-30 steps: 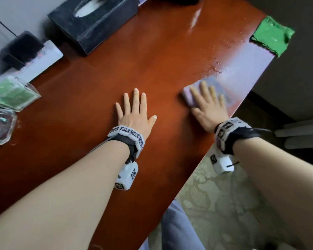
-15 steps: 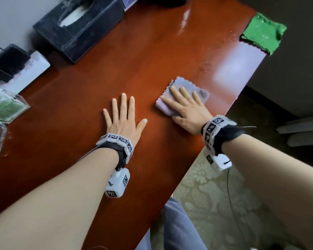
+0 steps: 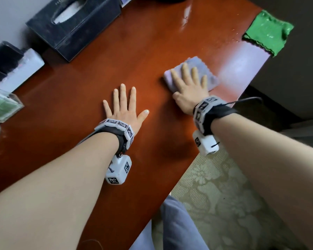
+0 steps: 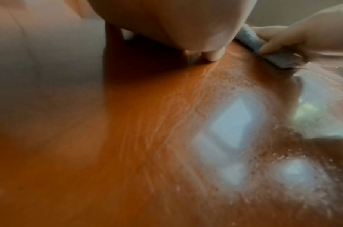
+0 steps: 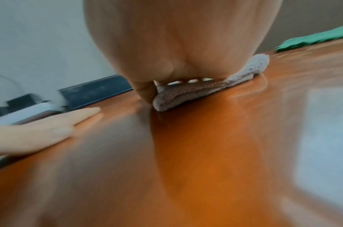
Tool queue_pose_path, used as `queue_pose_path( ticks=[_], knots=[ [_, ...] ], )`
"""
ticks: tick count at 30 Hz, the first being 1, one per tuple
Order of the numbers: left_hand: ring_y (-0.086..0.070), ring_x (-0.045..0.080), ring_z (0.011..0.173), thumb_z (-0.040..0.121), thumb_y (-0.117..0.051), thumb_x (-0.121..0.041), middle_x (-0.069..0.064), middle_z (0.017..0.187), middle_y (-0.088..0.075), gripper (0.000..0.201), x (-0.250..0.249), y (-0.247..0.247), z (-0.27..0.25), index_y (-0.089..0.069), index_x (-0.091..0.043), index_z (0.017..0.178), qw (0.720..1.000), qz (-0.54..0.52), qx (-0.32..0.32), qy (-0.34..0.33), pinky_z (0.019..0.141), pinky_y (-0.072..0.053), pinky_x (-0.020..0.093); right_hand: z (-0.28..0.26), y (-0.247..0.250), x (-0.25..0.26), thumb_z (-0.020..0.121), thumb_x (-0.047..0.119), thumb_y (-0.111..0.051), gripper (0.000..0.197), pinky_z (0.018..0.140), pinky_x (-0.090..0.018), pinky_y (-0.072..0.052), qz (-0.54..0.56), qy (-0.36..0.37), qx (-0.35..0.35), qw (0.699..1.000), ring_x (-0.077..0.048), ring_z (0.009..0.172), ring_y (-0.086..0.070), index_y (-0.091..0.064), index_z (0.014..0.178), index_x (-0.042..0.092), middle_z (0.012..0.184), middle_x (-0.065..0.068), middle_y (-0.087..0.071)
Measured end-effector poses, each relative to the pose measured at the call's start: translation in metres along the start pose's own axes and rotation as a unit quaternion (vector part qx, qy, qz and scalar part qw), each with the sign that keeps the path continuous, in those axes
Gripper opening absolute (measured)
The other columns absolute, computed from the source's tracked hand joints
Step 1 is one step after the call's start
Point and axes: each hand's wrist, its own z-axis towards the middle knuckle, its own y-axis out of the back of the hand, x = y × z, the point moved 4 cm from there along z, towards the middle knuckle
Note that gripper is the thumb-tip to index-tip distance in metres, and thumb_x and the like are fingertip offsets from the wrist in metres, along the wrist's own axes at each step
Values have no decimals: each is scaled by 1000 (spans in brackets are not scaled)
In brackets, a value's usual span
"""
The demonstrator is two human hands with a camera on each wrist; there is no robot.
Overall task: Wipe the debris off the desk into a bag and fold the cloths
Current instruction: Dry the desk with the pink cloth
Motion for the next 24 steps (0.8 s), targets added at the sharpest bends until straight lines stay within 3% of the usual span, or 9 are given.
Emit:
queue_pose_path(
  ticks=[3, 6, 14, 19, 24],
  knots=[
    [21, 23, 150, 96, -20, -66, 2, 161, 29, 79, -2, 2, 0, 20, -29, 154, 1000, -8, 9, 9, 120, 5, 58, -15, -15, 34, 91, 38, -37, 73, 117, -57, 3, -24, 98, 21, 995, -30, 148, 11, 2, 152, 38, 161, -1, 13],
    [22, 23, 150, 97, -20, -65, 2, 160, 30, 79, -2, 2, 0, 21, -29, 154, 1000, -8, 22, 12, 120, 6, 57, -13, -12, 20, 96, 38, -36, 67, 118, -53, 3, -18, 138, 37, 990, -26, 148, 10, 1, 151, 43, 161, 4, 13],
    [27, 23, 148, 97, -18, -64, 2, 158, 35, 78, -1, 1, 1, 27, -30, 151, 999, -7, 40, 9, 119, 10, 57, 4, 15, -95, 97, 40, -32, 63, 118, -54, 2, 47, -75, 2, 996, -28, 148, 11, 1, 151, 44, 161, 2, 14],
    [27, 23, 148, 97, -16, -64, 1, 158, 35, 77, 0, 1, 1, 27, -30, 151, 999, -9, 41, 6, 119, 9, 57, -27, -2, -65, 97, 40, -31, 67, 117, -57, 3, 56, -132, -22, 989, -33, 147, 12, 7, 152, 36, 160, -5, 16],
    [25, 23, 149, 98, -20, -62, 1, 159, 33, 77, -1, 4, 1, 24, -30, 153, 999, -10, 51, 17, 119, 8, 57, -69, -34, 9, 95, 45, -31, 68, 117, -56, 3, -11, 44, -20, 999, -31, 148, 11, 4, 153, 36, 161, -3, 14]
  ],
)
